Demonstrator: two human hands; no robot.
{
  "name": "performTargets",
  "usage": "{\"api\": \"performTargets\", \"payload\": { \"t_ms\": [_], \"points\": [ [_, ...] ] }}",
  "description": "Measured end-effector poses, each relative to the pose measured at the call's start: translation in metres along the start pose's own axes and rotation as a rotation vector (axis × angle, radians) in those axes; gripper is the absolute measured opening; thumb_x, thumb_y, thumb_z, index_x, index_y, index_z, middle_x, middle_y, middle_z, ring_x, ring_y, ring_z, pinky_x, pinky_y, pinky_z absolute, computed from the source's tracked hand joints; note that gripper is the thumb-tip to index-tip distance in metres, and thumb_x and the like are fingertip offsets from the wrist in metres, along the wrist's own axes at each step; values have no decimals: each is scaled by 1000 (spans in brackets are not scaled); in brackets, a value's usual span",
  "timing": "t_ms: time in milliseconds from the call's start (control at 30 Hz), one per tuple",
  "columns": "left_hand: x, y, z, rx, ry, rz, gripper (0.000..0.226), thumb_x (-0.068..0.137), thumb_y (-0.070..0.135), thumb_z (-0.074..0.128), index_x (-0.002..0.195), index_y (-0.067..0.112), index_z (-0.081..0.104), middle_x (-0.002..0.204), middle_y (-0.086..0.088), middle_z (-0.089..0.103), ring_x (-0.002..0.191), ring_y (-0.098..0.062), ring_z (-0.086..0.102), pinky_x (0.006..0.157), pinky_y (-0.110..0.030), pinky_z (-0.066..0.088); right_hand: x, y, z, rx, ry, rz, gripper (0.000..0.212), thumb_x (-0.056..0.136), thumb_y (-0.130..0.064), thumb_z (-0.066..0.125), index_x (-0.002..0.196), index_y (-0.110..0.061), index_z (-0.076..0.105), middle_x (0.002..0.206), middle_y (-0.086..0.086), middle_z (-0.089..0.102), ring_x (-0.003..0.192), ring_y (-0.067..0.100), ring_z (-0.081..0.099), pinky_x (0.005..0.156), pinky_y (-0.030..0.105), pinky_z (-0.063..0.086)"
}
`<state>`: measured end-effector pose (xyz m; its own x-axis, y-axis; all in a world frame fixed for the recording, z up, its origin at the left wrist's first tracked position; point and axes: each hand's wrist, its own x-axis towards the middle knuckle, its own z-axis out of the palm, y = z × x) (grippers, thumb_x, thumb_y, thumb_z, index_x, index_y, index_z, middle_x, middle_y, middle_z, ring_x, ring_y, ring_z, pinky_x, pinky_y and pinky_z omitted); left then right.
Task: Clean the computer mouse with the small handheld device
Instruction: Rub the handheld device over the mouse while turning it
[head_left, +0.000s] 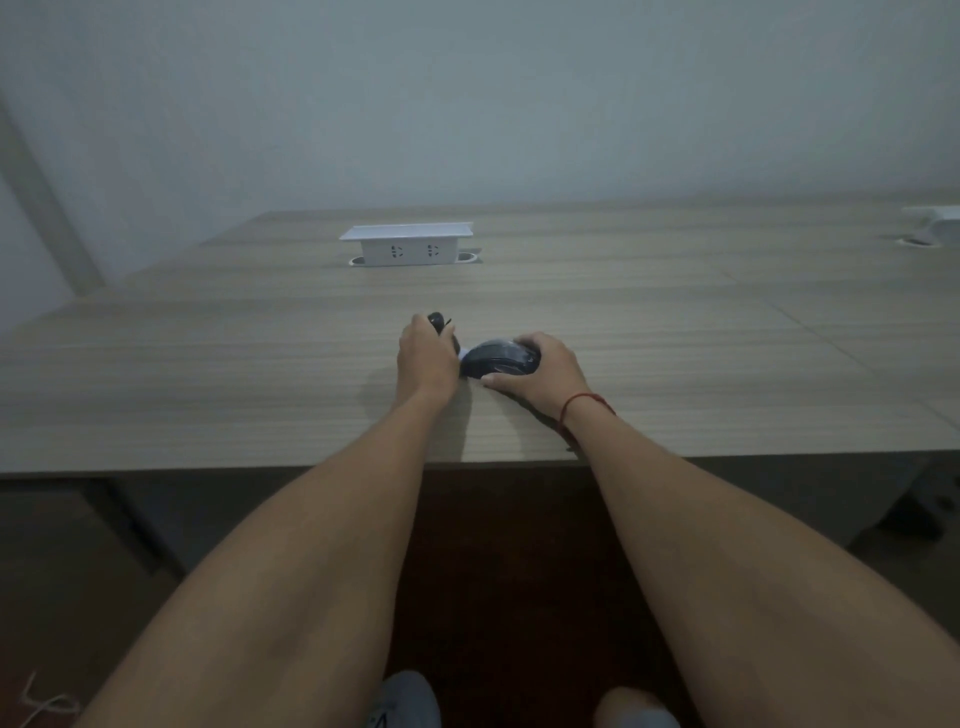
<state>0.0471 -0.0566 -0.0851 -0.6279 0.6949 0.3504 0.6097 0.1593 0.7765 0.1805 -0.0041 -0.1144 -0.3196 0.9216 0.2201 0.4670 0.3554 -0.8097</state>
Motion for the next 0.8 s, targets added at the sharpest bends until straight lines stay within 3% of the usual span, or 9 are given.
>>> {"api": "performTargets", "payload": {
  "t_ms": [300,433,533,800],
  "points": [
    [7,13,-5,-110,4,88,31,101,28,43,109,-1,52,113,-18,57,104,-30,55,84,-36,43,4,1,4,-61,6,-13,68,59,-48,85,118,-27,57,113,-3,59,106,19,57,92,43,52],
    [2,12,6,-141,-20,13,33,101,30,42,116,2,49,117,-17,57,106,-30,57,91,-41,49,5,1,1,-67,-19,-30,71,62,-46,85,123,-24,57,118,0,58,109,21,55,94,43,51],
    [4,9,5,-79,-26,-40,35,101,29,42,120,0,47,123,-20,55,111,-34,56,91,-41,45,4,-1,-3,-46,-31,-36,74,62,-44,86,125,-21,56,119,0,58,108,19,55,95,41,51],
    [10,6,-2,67,-61,29,34,102,27,42,117,-2,49,121,-22,55,110,-37,56,89,-43,45,0,0,-6,9,-27,-40,72,62,-40,87,124,-20,57,110,-7,55,102,13,53,91,32,49]
  ]
}}
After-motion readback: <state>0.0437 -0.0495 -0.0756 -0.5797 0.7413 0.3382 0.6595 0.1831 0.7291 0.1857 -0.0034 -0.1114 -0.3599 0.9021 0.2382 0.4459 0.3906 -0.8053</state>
